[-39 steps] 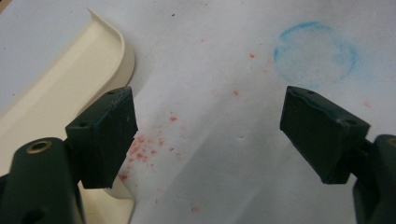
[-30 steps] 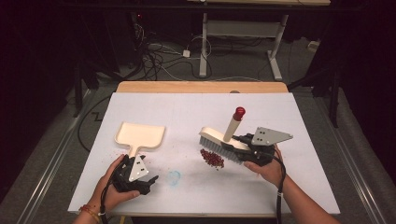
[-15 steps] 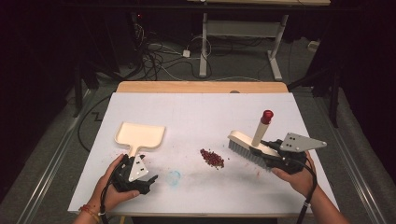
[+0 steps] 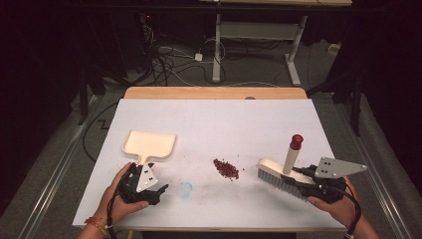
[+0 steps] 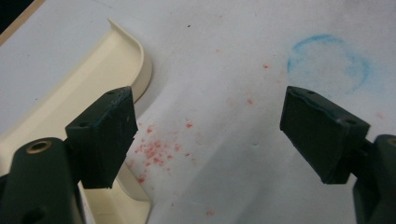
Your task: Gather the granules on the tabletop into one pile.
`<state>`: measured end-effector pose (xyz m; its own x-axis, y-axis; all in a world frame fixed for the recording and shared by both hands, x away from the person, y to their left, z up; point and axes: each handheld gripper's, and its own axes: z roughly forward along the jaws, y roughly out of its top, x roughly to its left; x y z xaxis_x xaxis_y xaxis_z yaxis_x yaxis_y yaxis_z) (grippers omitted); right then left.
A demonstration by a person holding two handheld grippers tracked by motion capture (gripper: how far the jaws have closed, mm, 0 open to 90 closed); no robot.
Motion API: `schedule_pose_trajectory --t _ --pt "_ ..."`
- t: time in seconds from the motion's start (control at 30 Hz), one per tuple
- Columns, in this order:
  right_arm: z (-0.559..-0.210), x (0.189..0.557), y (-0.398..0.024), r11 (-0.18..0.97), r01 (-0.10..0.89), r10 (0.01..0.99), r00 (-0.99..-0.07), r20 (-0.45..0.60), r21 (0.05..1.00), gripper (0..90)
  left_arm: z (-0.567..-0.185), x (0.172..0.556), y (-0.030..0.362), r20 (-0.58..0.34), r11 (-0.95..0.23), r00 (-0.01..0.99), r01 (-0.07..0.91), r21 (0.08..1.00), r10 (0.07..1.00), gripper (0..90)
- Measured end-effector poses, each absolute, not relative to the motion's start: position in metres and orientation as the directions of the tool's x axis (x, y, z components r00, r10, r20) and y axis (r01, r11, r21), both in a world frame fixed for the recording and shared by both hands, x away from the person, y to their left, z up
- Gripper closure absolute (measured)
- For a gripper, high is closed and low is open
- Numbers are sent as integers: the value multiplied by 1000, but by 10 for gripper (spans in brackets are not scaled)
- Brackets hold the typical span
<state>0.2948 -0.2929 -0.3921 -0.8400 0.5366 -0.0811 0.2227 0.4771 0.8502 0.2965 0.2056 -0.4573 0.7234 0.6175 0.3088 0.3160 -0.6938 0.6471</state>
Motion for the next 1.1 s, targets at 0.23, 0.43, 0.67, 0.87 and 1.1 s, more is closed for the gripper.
schedule_pose_trajectory --t 0.23,0.43,0.67,0.87,1.1 --pt "-395 288 -303 471 279 482 -876 20 837 675 -457 298 204 313 -697 724 313 645 615 179" --pt "-407 303 -311 510 341 511 -859 41 789 675 -458 301 201 312 -704 731 312 638 607 179" --pt "-408 331 -320 571 347 530 -848 -12 744 613 -459 301 199 314 -716 738 313 625 597 179" --pt "-407 359 -314 675 309 475 -877 -74 671 573 -460 301 199 315 -719 740 313 621 594 179" --pt "-411 397 -309 710 309 454 -888 -76 633 467 -461 301 199 311 -719 743 313 621 592 179"
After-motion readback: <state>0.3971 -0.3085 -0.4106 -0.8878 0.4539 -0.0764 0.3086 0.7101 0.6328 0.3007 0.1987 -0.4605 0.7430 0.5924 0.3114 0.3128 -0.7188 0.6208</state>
